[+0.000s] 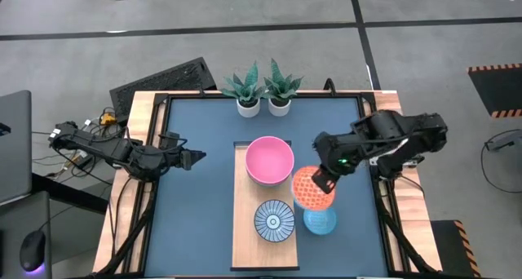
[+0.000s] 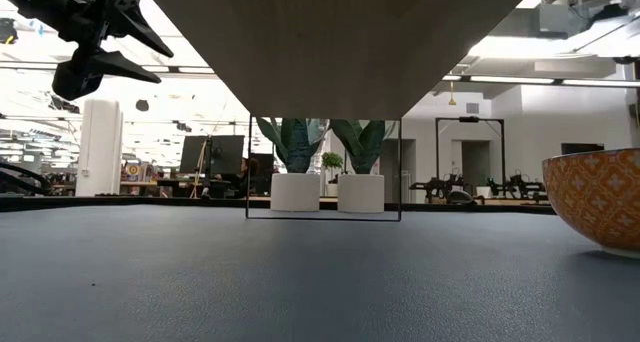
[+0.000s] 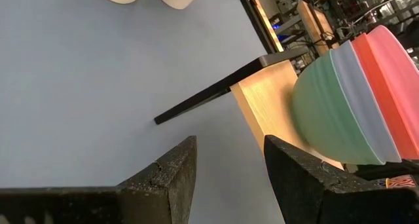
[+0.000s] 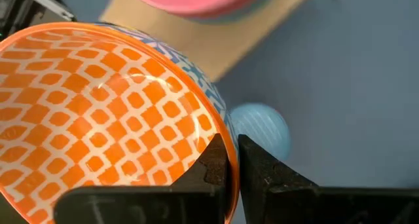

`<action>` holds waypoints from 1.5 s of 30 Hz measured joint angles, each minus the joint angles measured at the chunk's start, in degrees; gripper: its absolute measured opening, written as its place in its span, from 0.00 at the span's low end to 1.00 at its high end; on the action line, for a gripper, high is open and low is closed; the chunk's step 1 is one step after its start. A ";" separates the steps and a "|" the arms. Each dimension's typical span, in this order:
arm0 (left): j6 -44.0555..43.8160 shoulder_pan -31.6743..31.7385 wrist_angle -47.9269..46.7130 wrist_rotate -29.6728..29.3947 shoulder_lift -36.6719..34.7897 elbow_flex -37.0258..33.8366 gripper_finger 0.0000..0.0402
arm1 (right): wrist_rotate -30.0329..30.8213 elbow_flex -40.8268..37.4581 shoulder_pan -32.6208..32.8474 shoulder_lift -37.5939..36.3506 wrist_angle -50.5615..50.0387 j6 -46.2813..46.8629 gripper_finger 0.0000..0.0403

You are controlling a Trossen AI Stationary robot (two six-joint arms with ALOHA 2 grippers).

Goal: Place and stack bowls onto a shelf
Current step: Stack the orange patterned bowl on top of the blue patterned bowl on the shelf

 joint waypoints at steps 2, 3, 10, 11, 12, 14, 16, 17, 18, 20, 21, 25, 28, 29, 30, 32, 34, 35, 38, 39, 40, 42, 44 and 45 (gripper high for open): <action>0.01 0.00 0.00 -0.02 -0.02 0.02 0.41 | -0.08 3.38 -0.29 2.89 -0.08 -2.04 0.10; 0.00 0.00 0.00 -0.02 0.00 0.01 0.41 | -0.06 4.98 -0.29 4.24 -0.11 -3.11 0.10; 0.06 0.00 0.00 0.11 -0.02 0.01 0.41 | -1.84 14.93 -0.27 13.57 0.33 -9.53 0.10; 0.30 0.00 -0.02 0.11 0.00 0.01 0.41 | -1.87 15.91 -0.25 14.70 0.37 -10.25 0.10; 0.46 0.00 -0.01 0.13 -0.02 0.00 0.41 | -1.88 16.98 -0.25 15.82 0.28 -10.75 0.10; 0.47 0.00 -0.01 0.17 0.00 0.00 0.41 | -1.95 18.36 -0.22 17.52 0.40 -11.66 0.10; 0.49 0.00 -0.02 0.57 -0.02 0.01 0.41 | -2.46 18.16 -0.16 18.47 1.38 -11.97 0.10; 0.62 0.00 -0.04 0.90 0.00 0.02 0.41 | -2.76 18.12 -0.16 18.65 1.63 -12.01 0.10; 0.69 0.00 -0.17 1.30 0.01 0.02 0.41 | -2.94 18.07 -0.13 18.75 1.73 -12.03 0.10; 0.68 -0.01 -0.32 1.70 0.23 0.00 0.41 | -3.23 18.20 -0.12 19.81 2.30 -11.98 0.10; 0.68 0.00 -0.56 1.81 0.25 0.02 0.41 | -3.30 18.19 -0.12 19.93 2.51 -11.98 0.10; 0.59 -0.02 -1.03 2.54 0.81 0.02 0.41 | -3.36 18.09 0.21 21.64 2.70 -11.53 0.10; 0.58 -0.02 -1.01 3.13 1.10 0.02 0.41 | -3.67 18.09 0.65 22.95 2.60 -11.49 0.10; 0.57 -0.02 -1.09 3.15 1.14 0.00 0.41 | -3.67 18.09 0.70 23.15 2.57 -11.47 0.10; 0.57 -0.01 -1.10 3.27 1.17 0.00 0.41 | -3.65 18.09 0.77 23.25 2.48 -11.38 0.10; 0.57 -0.02 -1.03 3.26 1.36 0.02 0.41 | -3.58 18.07 1.02 23.25 2.04 -10.81 0.10; 0.57 -0.02 -1.09 3.26 1.42 0.00 0.41 | -3.36 18.09 1.00 23.16 2.18 -10.36 0.10; 0.57 0.00 -1.13 3.26 1.41 0.00 0.41 | -3.16 18.09 1.00 23.16 2.16 -10.21 0.10; 0.75 0.00 -1.12 3.24 1.40 0.00 0.41 | -3.01 18.09 1.00 23.16 2.17 -9.29 0.10; 0.95 -0.02 -1.16 3.26 1.40 0.01 0.41 | -2.97 18.09 1.02 23.16 2.17 -9.15 0.10; 1.08 -0.02 -1.16 3.25 1.40 0.02 0.41 | -2.93 18.09 1.14 23.16 2.19 -9.15 0.10; 1.29 -0.02 -1.16 3.24 1.40 0.02 0.41 | -2.41 18.09 1.42 23.16 2.23 -8.95 0.10; 1.31 -0.02 -1.26 3.24 1.40 0.02 0.41 | -2.01 18.09 1.48 23.16 2.23 -8.34 0.10; 1.32 -0.02 -1.27 3.22 1.40 0.01 0.41 | -1.94 18.09 1.48 23.16 2.23 -8.00 0.10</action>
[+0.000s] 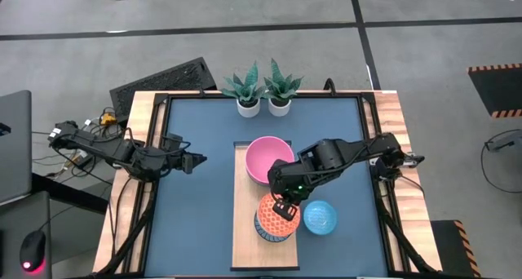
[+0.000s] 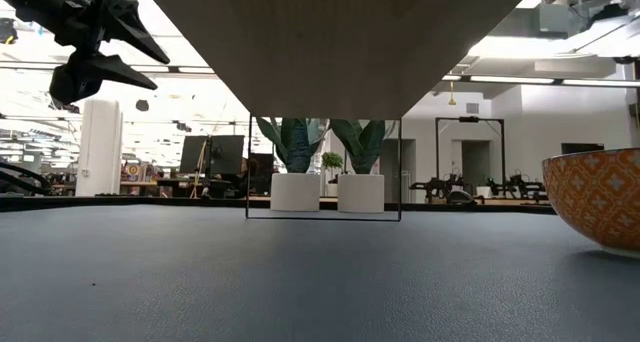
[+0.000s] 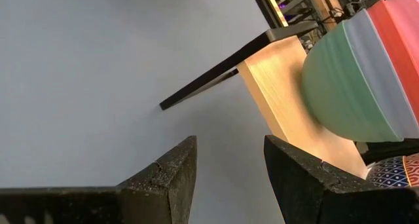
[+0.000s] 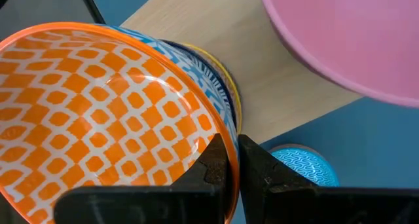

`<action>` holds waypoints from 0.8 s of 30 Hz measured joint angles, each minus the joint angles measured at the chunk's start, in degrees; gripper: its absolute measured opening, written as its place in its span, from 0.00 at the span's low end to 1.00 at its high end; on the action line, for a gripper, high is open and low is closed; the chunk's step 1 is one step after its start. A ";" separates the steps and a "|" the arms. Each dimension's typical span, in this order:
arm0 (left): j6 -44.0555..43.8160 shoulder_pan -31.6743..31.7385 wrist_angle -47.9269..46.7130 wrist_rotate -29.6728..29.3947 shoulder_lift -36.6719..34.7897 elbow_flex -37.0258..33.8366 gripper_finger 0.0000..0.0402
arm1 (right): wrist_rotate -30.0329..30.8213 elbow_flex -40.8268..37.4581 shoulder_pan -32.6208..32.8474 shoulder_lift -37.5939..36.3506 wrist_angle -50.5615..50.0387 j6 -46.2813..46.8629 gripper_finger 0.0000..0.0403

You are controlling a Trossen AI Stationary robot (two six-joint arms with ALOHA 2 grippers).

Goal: Place and stack bowls onto a shelf
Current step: Stack the orange patterned bowl on top of the blue patterned bowl on the shelf

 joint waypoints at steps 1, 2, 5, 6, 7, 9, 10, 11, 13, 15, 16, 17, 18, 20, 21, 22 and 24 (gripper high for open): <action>0.02 0.00 0.00 0.00 0.00 0.01 0.41 | 0.02 0.00 0.00 0.00 0.00 0.23 0.10; 0.02 0.02 -0.01 0.00 0.00 0.01 0.41 | 0.11 0.00 -0.04 0.00 0.00 0.38 0.10; 0.43 0.00 -0.02 0.00 0.00 -0.01 0.41 | 0.33 0.00 0.15 0.13 0.02 0.59 0.10; 0.63 0.00 -0.02 -0.02 0.00 0.00 0.41 | 0.36 0.07 0.20 0.78 0.13 0.60 0.10; 0.64 0.01 -0.02 -0.04 -0.01 -0.01 0.41 | 0.24 0.09 0.22 1.17 0.26 0.64 0.10; 0.63 0.00 -0.05 -0.03 -0.01 0.01 0.41 | 0.11 -0.07 0.58 1.73 -0.26 0.64 0.10; 0.65 0.00 -0.06 -0.04 -0.01 0.01 0.41 | 0.02 -0.09 0.78 2.09 -0.46 0.60 0.10; 0.65 0.00 -0.07 -0.04 0.00 0.01 0.41 | -0.33 -0.07 0.79 2.39 -0.28 0.55 0.10; 0.63 0.00 -0.06 -0.03 -0.02 0.00 0.41 | -1.00 0.00 0.72 2.56 -0.17 0.40 0.10; 0.63 0.00 -0.07 -0.04 0.00 0.01 0.41 | -1.23 -0.02 0.80 2.70 -0.93 0.33 0.10; 0.63 0.00 -0.07 -0.03 0.00 0.00 0.41 | -1.20 -0.02 0.81 2.71 -0.87 0.33 0.10; 0.63 0.00 -0.07 -0.04 0.00 0.00 0.41 | -1.20 -0.02 0.81 2.71 -0.70 0.33 0.10; 0.63 0.00 -0.04 -0.04 -0.02 0.00 0.41 | -1.18 -0.02 0.83 2.71 -0.70 0.31 0.10; 0.61 0.00 -0.07 -0.04 0.00 -0.01 0.41 | -1.10 -0.02 0.85 2.71 -0.83 0.27 0.10; 0.61 0.00 -0.04 -0.04 0.00 -0.01 0.41 | -1.07 -0.02 0.85 2.71 -0.82 0.25 0.10; 0.61 0.00 -0.04 -0.02 -0.02 -0.01 0.41 | -1.04 -0.02 0.83 2.71 -0.83 0.24 0.10; 0.63 0.00 -0.04 -0.04 0.00 0.01 0.41 | -0.96 -0.02 0.83 2.71 -0.83 0.07 0.10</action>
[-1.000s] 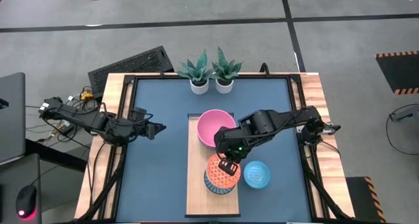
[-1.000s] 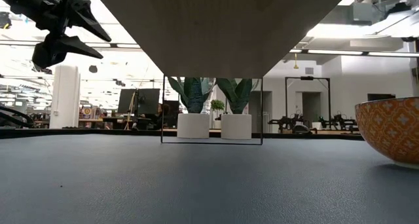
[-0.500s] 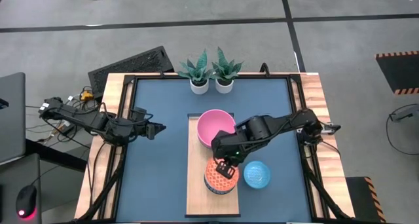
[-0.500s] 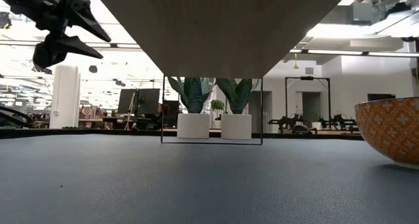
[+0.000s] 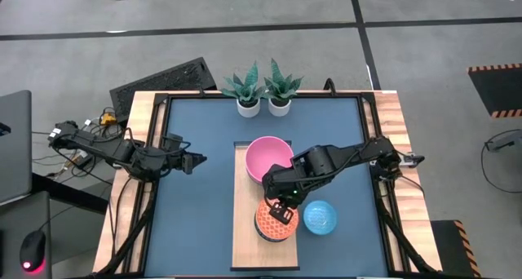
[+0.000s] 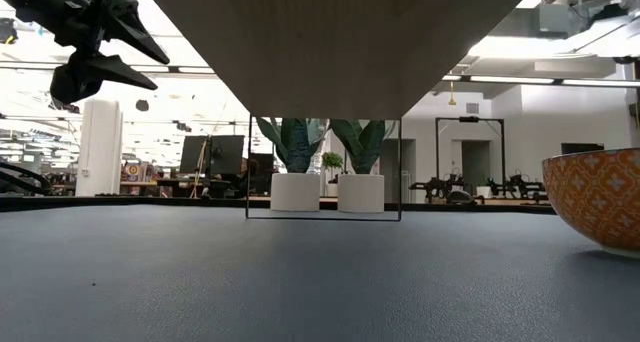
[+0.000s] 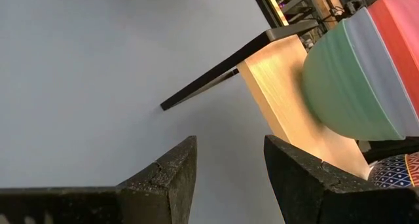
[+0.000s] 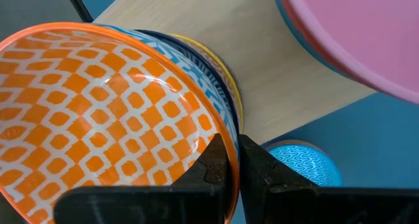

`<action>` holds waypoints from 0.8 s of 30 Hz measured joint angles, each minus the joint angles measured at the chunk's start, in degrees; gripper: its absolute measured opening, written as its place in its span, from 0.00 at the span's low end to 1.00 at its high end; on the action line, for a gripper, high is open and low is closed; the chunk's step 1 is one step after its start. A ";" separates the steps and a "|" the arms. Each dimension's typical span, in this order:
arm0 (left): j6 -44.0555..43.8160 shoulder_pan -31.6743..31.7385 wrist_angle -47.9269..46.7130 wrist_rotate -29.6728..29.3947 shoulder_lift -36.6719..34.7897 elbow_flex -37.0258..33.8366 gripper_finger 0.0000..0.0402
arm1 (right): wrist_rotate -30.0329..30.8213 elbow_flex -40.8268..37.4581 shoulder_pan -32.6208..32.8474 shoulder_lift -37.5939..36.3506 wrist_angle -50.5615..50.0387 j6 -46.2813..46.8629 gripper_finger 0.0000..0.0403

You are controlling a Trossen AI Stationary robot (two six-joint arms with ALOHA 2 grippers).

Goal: Place and stack bowls onto a shelf
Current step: Stack the orange patterned bowl on top of the blue patterned bowl on the shelf

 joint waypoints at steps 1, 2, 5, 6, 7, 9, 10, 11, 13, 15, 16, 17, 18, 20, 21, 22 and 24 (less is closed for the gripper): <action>-0.02 0.00 0.00 0.00 0.00 -0.02 0.41 | 0.00 0.00 0.00 0.02 0.00 -0.26 0.10; -0.02 0.00 0.00 0.00 0.00 -0.01 0.41 | -0.02 0.00 0.02 0.02 0.00 -0.48 0.10; -0.02 0.00 0.00 0.00 0.00 0.00 0.41 | 0.00 0.00 0.02 0.02 0.05 -0.97 0.10; -0.02 0.00 0.00 0.00 -0.01 0.00 0.41 | 0.06 0.00 0.01 0.03 0.11 -1.08 0.10; -0.02 0.00 0.00 -0.01 -0.02 -0.01 0.41 | 0.16 0.00 0.00 0.04 0.13 -1.29 0.10; -0.02 0.00 0.00 -0.02 0.00 -0.01 0.41 | 0.17 0.00 0.00 0.04 0.15 -1.46 0.10; -0.02 0.00 0.00 -0.06 -0.02 -0.02 0.41 | 0.17 0.00 0.02 0.04 0.15 -1.46 0.10; -0.02 0.00 0.00 -0.12 -0.02 -0.02 0.41 | 0.17 0.00 0.02 0.04 0.15 -1.50 0.10; -0.02 0.01 0.00 -0.33 0.00 -0.01 0.41 | 0.26 0.00 0.02 0.04 0.15 -1.53 0.10; -0.03 0.02 0.00 -0.49 0.00 0.00 0.41 | 0.35 0.00 0.00 0.04 0.17 -1.58 0.10; -0.04 0.02 0.00 -0.51 0.00 0.00 0.41 | 0.35 0.00 0.02 0.04 0.20 -1.62 0.10; -0.02 0.00 0.00 -0.52 0.00 -0.02 0.41 | 0.35 0.00 0.06 0.04 0.26 -1.62 0.10; -0.02 0.00 0.00 -0.55 0.00 0.00 0.41 | 0.37 0.00 0.17 0.04 0.38 -1.62 0.10; -0.02 0.01 0.00 -0.62 -0.01 -0.01 0.41 | 0.41 0.00 0.23 0.04 0.42 -1.62 0.10; -0.01 0.00 0.00 -0.78 0.00 -0.02 0.41 | 0.55 0.00 0.24 0.04 0.42 -1.63 0.10; -0.02 0.01 0.00 -0.95 0.00 -0.01 0.41 | 0.72 0.00 0.24 0.04 0.44 -1.64 0.10; -0.02 0.02 0.00 -1.01 0.00 0.00 0.41 | 0.79 0.00 0.24 0.04 0.65 -1.64 0.10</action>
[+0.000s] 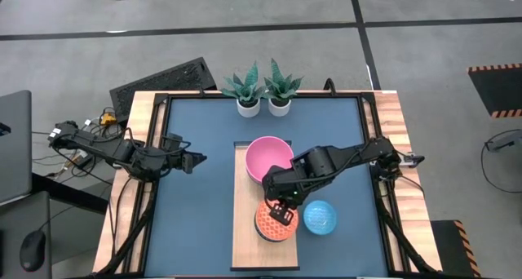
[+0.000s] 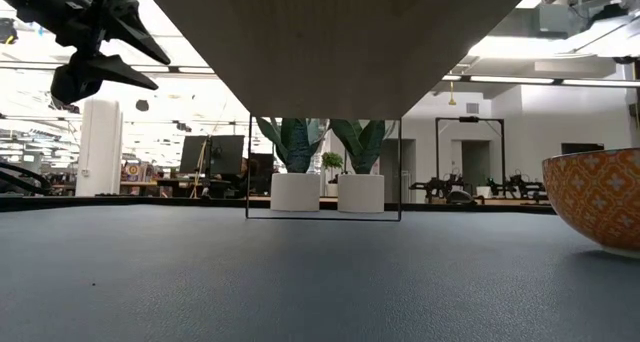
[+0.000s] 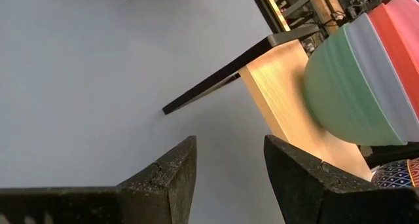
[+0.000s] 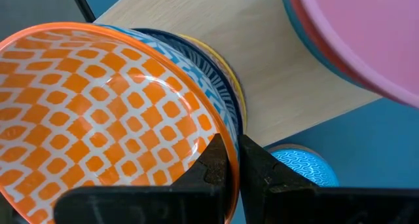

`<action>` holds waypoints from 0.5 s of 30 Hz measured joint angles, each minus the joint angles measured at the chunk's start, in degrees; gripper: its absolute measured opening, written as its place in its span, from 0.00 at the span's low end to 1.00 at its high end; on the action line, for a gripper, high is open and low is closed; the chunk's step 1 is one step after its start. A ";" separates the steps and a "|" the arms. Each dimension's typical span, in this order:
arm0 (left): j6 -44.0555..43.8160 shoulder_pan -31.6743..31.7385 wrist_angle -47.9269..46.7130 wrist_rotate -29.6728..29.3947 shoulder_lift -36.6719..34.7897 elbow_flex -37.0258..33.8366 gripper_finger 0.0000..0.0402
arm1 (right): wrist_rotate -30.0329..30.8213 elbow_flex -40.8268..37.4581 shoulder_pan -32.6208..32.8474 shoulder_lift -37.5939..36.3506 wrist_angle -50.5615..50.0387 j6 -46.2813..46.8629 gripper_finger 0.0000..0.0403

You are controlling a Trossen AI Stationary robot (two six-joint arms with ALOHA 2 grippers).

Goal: Place and stack bowls onto a shelf
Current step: Stack the orange patterned bowl on top of the blue patterned bowl on the shelf

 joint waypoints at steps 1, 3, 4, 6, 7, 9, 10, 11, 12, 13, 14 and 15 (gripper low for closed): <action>0.00 -0.02 0.00 -0.04 0.00 0.00 0.41 | 0.04 0.00 0.00 0.00 0.11 -0.08 0.10; 0.00 -0.01 0.01 -0.10 0.00 -0.02 0.41 | 0.31 0.00 -0.02 0.01 0.07 -0.26 0.10; 0.00 0.00 0.00 -0.12 0.00 0.00 0.41 | 0.44 0.00 0.00 0.02 0.08 -0.27 0.10; 0.00 0.00 0.01 -0.18 0.00 0.00 0.41 | 0.42 0.00 0.00 0.01 0.11 -0.58 0.10; 0.01 -0.02 0.02 -0.31 0.00 0.00 0.41 | 0.40 0.00 0.00 0.02 0.28 -0.70 0.10; 0.00 -0.02 0.02 -0.47 0.00 -0.01 0.41 | 0.39 0.00 0.00 0.02 1.04 -0.93 0.10; 0.00 -0.01 0.01 -0.59 0.00 -0.01 0.41 | 0.39 0.00 0.00 0.02 1.23 -0.94 0.10; -0.03 -0.02 0.02 -0.85 0.00 0.00 0.41 | 0.40 0.00 0.00 0.02 1.08 -0.94 0.10; -0.07 0.00 0.02 -1.12 0.00 -0.01 0.41 | 0.42 0.00 -0.01 0.02 0.80 -0.95 0.10; -0.04 -0.01 0.02 -1.48 -0.01 -0.01 0.41 | 0.42 0.00 -0.07 0.02 0.70 -1.16 0.10; -0.08 -0.02 0.02 -1.83 0.00 -0.02 0.41 | 0.39 0.00 -0.08 0.02 0.76 -1.34 0.10; -0.18 0.00 0.02 -2.11 -0.01 -0.01 0.41 | 0.37 0.00 -0.09 0.02 0.82 -1.51 0.10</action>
